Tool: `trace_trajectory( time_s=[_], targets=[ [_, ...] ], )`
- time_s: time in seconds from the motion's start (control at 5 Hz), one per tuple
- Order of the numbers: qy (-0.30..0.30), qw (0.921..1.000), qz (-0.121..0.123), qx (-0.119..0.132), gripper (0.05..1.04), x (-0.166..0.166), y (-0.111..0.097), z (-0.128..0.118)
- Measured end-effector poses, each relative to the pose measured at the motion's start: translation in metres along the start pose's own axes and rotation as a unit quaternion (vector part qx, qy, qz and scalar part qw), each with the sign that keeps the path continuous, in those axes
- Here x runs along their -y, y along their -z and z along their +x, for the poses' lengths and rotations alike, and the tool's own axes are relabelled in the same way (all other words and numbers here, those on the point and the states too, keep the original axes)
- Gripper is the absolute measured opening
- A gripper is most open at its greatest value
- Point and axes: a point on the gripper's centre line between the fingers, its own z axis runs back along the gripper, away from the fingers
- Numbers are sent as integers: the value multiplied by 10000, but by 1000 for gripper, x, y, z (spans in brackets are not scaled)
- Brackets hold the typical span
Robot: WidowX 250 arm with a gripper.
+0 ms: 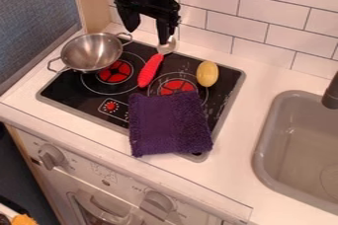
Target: Move the silver pot on the cloth
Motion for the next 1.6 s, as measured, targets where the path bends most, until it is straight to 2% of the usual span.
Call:
trace_trajectory(
  time_s=[0.2, 0.4, 0.6, 1.0, 1.2, 1.4, 1.6],
  targets=[
    [1, 9999, -11, -147, 999, 1, 9, -5],
    [142, 9994, 178, -243, 999, -2, 10, -7],
    [329, 9983, 391, -286, 999, -7, 10, -8],
    [240, 9932, 991, -554, 999, -29, 17, -16],
    [-50, 9895, 1180, -835, 999, -52, 34, -30],
    [-186, 9859, 1216, -1137, 999, -59, 53, -44],
    [-392, 9834, 1214, -1288, 961, -68, 65, -54]
  ],
)
